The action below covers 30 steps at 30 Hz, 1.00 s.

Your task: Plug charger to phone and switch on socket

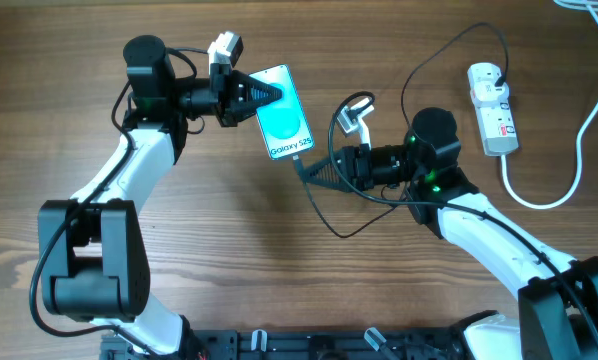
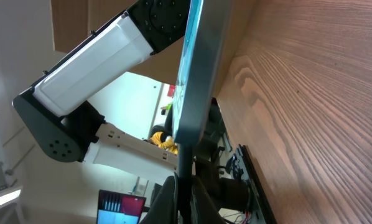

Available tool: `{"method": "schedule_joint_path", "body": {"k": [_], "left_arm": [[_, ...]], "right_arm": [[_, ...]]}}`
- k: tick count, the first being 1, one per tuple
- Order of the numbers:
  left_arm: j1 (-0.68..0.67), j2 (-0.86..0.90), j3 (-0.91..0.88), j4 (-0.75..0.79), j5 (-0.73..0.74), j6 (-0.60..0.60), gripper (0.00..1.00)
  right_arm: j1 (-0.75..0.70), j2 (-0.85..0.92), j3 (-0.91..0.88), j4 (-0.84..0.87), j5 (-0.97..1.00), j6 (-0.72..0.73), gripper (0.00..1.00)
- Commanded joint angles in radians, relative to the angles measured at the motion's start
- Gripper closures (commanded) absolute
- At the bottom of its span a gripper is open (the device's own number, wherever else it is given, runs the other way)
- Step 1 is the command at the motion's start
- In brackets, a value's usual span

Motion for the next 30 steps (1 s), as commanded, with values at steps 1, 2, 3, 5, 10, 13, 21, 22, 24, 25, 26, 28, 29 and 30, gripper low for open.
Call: {"method": "schedule_joint_path", "body": {"k": [1, 2, 3, 5, 10, 13, 21, 22, 24, 25, 26, 28, 29, 30], "left_arm": [[-0.011, -0.02, 0.016, 0.003, 0.024, 0.024, 0.96], [-0.019, -0.02, 0.016, 0.003, 0.025, 0.037, 0.96], [-0.025, -0.02, 0.016, 0.003, 0.027, 0.048, 0.96], [-0.037, -0.02, 0.016, 0.003, 0.026, 0.05, 0.96], [-0.043, -0.02, 0.016, 0.003, 0.027, 0.05, 0.96], [-0.042, -0.02, 0.016, 0.003, 0.027, 0.05, 0.96], [-0.042, -0.02, 0.016, 0.003, 0.027, 0.05, 0.96], [-0.042, -0.02, 0.016, 0.003, 0.027, 0.05, 0.96], [-0.042, -0.02, 0.016, 0.003, 0.027, 0.05, 0.96], [-0.042, -0.02, 0.016, 0.003, 0.027, 0.05, 0.96], [-0.042, -0.02, 0.016, 0.003, 0.027, 0.05, 0.96], [-0.042, -0.02, 0.016, 0.003, 0.027, 0.05, 0.96], [-0.042, -0.02, 0.016, 0.003, 0.027, 0.05, 0.96], [-0.042, -0.02, 0.016, 0.003, 0.027, 0.05, 0.96]], "right_arm": [[0.002, -0.009, -0.003, 0.006, 0.017, -0.018, 0.96], [0.002, -0.009, -0.003, 0.006, 0.017, -0.018, 0.96], [0.002, -0.009, -0.003, 0.006, 0.017, -0.018, 0.96], [0.002, -0.009, -0.003, 0.006, 0.016, -0.018, 0.96], [0.002, -0.01, -0.003, 0.006, 0.014, -0.018, 0.96], [0.002, -0.01, -0.003, 0.006, 0.013, -0.018, 0.96], [0.001, -0.009, -0.003, 0.006, 0.014, -0.018, 0.96], [0.001, -0.009, -0.003, 0.006, 0.017, -0.018, 0.96], [0.001, -0.009, -0.003, 0.006, 0.017, -0.018, 0.96], [0.001, -0.009, -0.003, 0.006, 0.017, -0.018, 0.96], [0.001, -0.009, -0.003, 0.006, 0.017, -0.018, 0.96], [0.001, -0.009, -0.003, 0.006, 0.018, -0.018, 0.96], [0.001, -0.009, -0.003, 0.006, 0.021, -0.018, 0.96], [0.001, -0.009, -0.003, 0.008, 0.022, -0.017, 0.96]]}}
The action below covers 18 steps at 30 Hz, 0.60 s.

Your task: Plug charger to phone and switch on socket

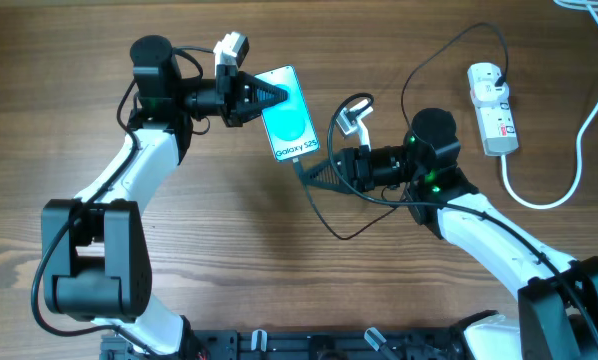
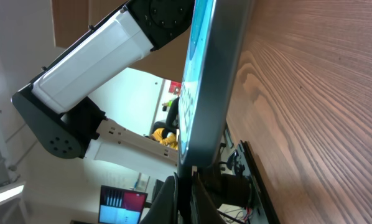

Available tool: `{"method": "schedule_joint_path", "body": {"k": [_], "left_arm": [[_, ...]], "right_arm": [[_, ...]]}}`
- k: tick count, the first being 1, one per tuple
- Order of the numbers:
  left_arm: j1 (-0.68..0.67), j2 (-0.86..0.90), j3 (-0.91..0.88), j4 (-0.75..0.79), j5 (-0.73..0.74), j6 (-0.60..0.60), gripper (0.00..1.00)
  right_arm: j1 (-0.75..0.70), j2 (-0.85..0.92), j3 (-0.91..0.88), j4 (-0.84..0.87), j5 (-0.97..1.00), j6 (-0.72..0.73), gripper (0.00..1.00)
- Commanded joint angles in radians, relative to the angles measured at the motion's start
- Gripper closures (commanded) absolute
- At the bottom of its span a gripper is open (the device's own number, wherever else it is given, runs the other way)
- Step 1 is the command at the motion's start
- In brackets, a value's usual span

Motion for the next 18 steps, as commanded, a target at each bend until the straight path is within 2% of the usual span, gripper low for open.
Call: {"method": "schedule_joint_path", "body": {"k": [1, 18], "left_arm": [[-0.015, -0.02, 0.016, 0.003, 0.039, 0.024, 0.96], [0.019, -0.02, 0.016, 0.002, 0.039, 0.023, 0.96]], "right_arm": [[0.0, -0.009, -0.002, 0.013, 0.037, -0.016, 0.96], [-0.023, -0.01, -0.002, 0.043, 0.005, 0.008, 0.96]]}}
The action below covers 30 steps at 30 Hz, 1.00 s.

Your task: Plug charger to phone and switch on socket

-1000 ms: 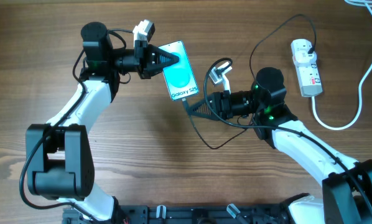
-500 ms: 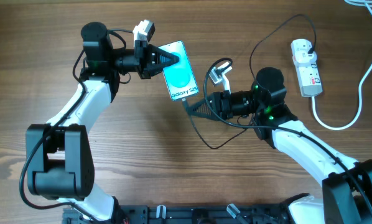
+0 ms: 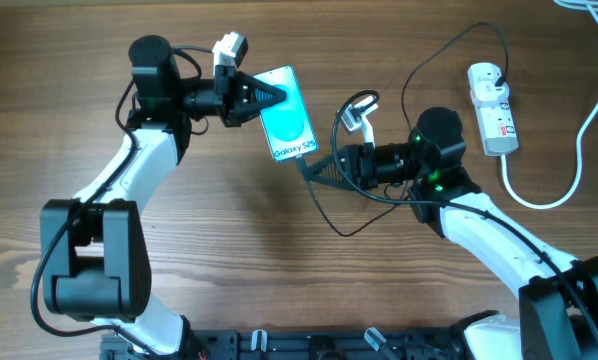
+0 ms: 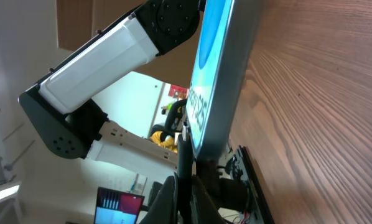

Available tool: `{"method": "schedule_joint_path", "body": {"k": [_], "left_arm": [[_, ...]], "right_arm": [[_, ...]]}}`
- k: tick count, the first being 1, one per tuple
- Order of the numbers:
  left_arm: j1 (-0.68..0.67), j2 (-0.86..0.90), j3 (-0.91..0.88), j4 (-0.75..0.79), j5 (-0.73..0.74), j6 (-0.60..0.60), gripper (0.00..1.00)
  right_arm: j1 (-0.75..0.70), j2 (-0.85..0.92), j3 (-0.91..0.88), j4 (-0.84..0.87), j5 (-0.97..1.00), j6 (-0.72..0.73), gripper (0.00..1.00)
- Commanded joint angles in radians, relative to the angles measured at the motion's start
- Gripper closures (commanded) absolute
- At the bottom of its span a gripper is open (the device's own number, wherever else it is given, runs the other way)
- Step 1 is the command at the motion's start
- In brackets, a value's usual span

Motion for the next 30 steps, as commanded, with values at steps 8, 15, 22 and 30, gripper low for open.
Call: {"method": "schedule_joint_path", "body": {"k": [8, 15, 22, 30], "left_arm": [[0.008, -0.02, 0.016, -0.006, 0.03, 0.015, 0.96], [0.008, -0.02, 0.016, -0.028, 0.029, 0.012, 0.96], [0.034, -0.02, 0.016, -0.022, 0.027, 0.013, 0.96], [0.222, -0.02, 0.016, 0.045, 0.027, 0.012, 0.96]], "right_arm": [[-0.001, -0.01, -0.001, -0.01, 0.008, 0.0, 0.95], [-0.001, -0.01, -0.001, -0.01, 0.002, 0.004, 0.96], [0.005, -0.011, -0.001, -0.009, -0.027, 0.033, 0.95], [0.005, -0.171, -0.008, -0.056, -0.071, -0.003, 0.95]]}}
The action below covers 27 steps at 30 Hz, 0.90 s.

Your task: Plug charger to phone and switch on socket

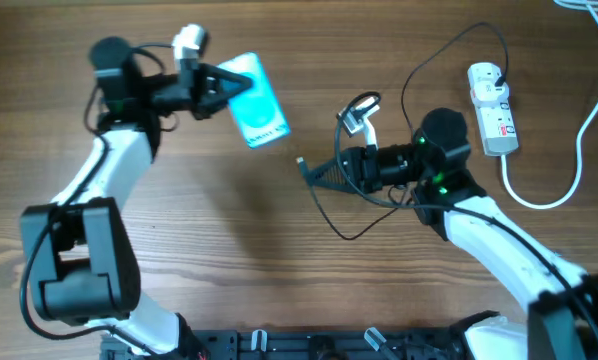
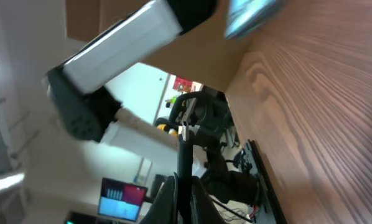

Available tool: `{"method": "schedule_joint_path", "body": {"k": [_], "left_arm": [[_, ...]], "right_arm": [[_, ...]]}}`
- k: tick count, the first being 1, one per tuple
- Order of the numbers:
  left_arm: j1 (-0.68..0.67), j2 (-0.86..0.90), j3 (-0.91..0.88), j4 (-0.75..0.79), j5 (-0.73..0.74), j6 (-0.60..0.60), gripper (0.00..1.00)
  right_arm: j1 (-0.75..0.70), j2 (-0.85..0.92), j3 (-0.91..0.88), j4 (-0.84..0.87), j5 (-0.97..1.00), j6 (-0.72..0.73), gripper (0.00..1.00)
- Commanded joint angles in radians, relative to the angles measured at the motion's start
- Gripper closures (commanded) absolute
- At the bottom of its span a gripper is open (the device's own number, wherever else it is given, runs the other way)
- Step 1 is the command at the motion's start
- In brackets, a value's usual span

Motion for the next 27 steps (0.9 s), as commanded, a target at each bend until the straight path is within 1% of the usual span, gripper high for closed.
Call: {"method": "schedule_joint_path", "body": {"k": [1, 2, 3, 4, 6, 7, 8, 10, 12, 16, 22, 27], "left_arm": [[0.073, -0.02, 0.016, 0.007, 0.022, 0.008, 0.96], [0.081, -0.02, 0.016, 0.007, 0.022, 0.008, 0.96], [0.088, -0.02, 0.016, 0.007, 0.022, 0.008, 0.96], [0.093, -0.02, 0.016, 0.007, 0.022, 0.008, 0.96], [0.093, -0.02, 0.016, 0.007, 0.022, 0.009, 0.96], [0.091, -0.02, 0.016, 0.007, 0.023, 0.008, 0.96], [0.087, -0.02, 0.016, 0.007, 0.023, 0.008, 0.96], [0.072, -0.02, 0.016, 0.006, 0.023, 0.008, 0.96], [0.046, -0.02, 0.016, 0.006, 0.023, 0.008, 0.96], [-0.013, -0.02, 0.016, 0.006, 0.023, 0.008, 0.96], [-0.094, -0.02, 0.016, 0.007, 0.021, 0.008, 0.96], [-0.138, -0.02, 0.016, 0.007, 0.016, 0.008, 0.96]], "right_arm": [[0.005, -0.124, -0.013, -0.108, -0.028, -0.07, 0.96], [0.005, -0.151, -0.023, -0.206, -0.006, -0.15, 0.96], [0.004, -0.177, -0.034, -0.354, 0.052, -0.265, 0.96], [0.004, -0.208, -0.043, -0.59, 0.187, -0.422, 0.96], [0.004, -0.235, -0.044, -0.912, 0.478, -0.625, 0.96], [0.004, -0.242, -0.043, -0.982, 0.555, -0.662, 0.96], [0.004, -0.251, -0.043, -1.009, 0.563, -0.683, 0.95], [0.005, -0.285, -0.043, -0.994, 0.486, -0.684, 0.96], [0.004, -0.322, -0.043, -0.959, 0.429, -0.641, 0.96], [0.005, -0.343, -0.043, -0.861, 0.406, -0.563, 0.96], [0.045, -0.287, -0.043, -0.576, 0.407, -0.431, 0.96], [0.089, -0.195, -0.043, -0.449, 0.407, -0.365, 0.96]]}}
